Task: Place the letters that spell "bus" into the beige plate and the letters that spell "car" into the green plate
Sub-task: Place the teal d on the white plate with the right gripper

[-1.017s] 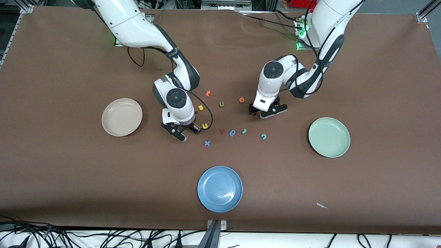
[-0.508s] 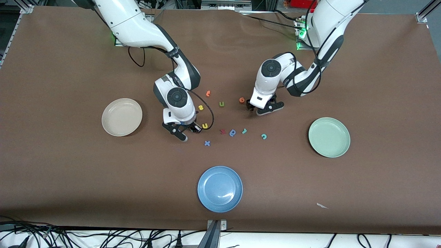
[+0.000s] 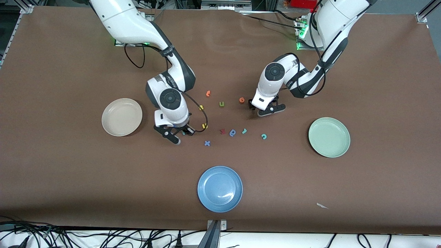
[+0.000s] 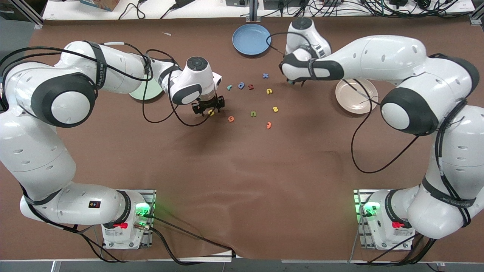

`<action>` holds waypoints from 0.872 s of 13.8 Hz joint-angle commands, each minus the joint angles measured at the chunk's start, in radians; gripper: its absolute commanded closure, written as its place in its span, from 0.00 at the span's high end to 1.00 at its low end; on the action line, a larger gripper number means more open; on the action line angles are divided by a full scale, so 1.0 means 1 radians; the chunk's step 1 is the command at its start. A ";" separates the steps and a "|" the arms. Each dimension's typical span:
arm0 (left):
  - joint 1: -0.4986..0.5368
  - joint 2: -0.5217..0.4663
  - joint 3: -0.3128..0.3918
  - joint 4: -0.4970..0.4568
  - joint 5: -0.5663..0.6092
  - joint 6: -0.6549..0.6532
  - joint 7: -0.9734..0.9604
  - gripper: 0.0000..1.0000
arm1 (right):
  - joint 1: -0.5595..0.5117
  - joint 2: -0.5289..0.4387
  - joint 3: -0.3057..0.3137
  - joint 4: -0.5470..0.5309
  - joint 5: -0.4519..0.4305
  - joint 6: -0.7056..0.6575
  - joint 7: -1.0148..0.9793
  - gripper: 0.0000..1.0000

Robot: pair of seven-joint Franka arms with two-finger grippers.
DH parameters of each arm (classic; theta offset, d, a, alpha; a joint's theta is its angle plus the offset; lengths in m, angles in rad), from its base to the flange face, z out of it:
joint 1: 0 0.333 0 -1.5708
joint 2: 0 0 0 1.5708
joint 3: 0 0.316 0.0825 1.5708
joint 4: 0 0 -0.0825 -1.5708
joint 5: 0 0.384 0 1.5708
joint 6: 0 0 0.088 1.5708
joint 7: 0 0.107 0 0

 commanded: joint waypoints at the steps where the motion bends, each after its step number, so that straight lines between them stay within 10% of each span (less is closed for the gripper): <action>1: 0.020 0.031 -0.023 0.020 -0.034 -0.016 0.053 0.73 | -0.003 -0.077 -0.057 -0.032 -0.002 -0.116 -0.154 0.13; 8: 0.022 0.031 -0.024 0.020 -0.034 -0.031 0.054 0.46 | -0.009 -0.337 -0.294 -0.495 0.008 0.075 -0.636 0.13; 12: 0.026 0.029 -0.026 0.024 -0.037 -0.037 0.068 0.36 | -0.061 -0.310 -0.338 -0.545 0.022 0.132 -0.765 0.13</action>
